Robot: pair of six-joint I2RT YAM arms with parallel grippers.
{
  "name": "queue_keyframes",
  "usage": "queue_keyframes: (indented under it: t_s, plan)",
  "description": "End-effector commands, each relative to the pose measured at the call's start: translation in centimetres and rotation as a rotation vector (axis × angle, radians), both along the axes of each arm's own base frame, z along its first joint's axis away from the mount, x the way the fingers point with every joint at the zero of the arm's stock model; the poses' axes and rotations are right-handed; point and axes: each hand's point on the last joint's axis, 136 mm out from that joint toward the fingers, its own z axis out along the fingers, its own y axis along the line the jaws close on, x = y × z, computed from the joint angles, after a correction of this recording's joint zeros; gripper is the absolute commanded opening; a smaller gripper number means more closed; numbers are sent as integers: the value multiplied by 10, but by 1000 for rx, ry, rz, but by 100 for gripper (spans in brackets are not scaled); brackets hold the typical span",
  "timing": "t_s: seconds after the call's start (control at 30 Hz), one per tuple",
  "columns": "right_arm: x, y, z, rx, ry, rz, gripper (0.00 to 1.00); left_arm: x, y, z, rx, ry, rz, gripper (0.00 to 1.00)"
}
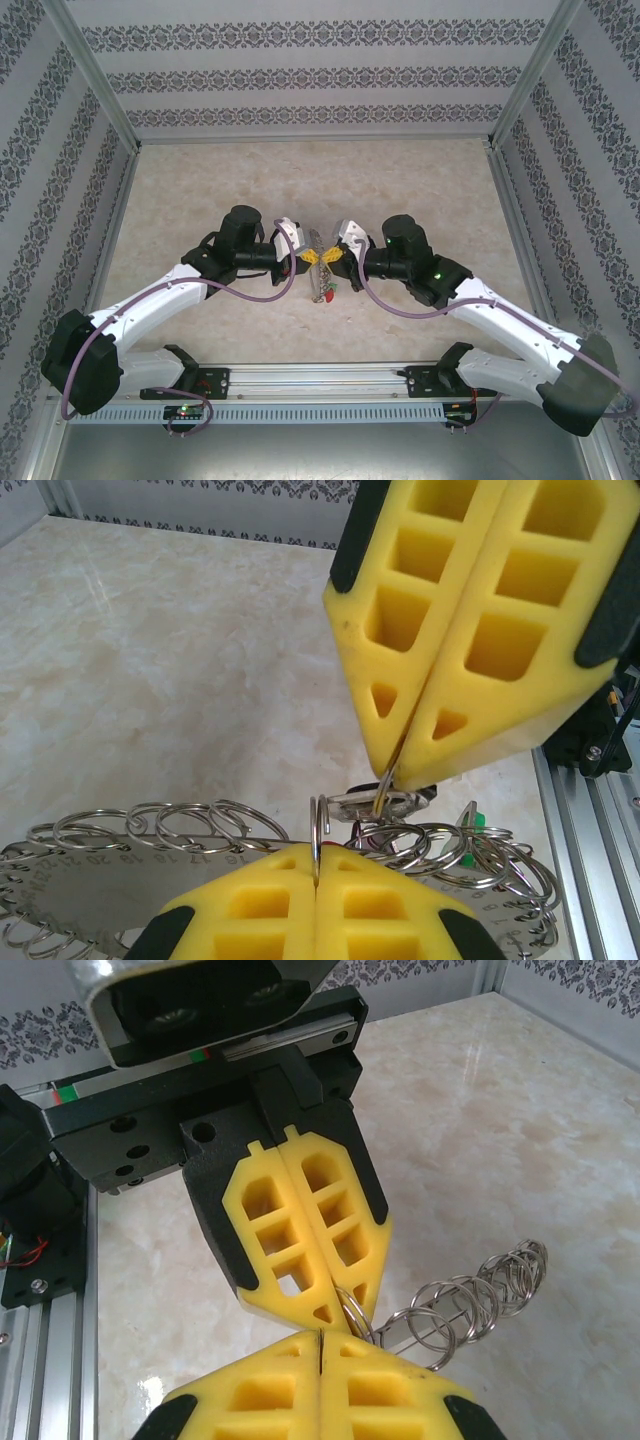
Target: Put the keys on the keyring
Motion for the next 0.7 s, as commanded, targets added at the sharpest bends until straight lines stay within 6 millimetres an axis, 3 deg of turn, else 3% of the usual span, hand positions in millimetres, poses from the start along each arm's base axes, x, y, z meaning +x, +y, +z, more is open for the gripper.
queue_keyframes:
  t_s: [0.0, 0.67]
  plan:
    - [6, 8, 25, 47, -64, -4, 0, 4, -8, 32, -66, -84, -17, 0]
    - [21, 11, 19, 19, -66, -78, 0, 3, -8, 33, -71, -92, -19, 0]
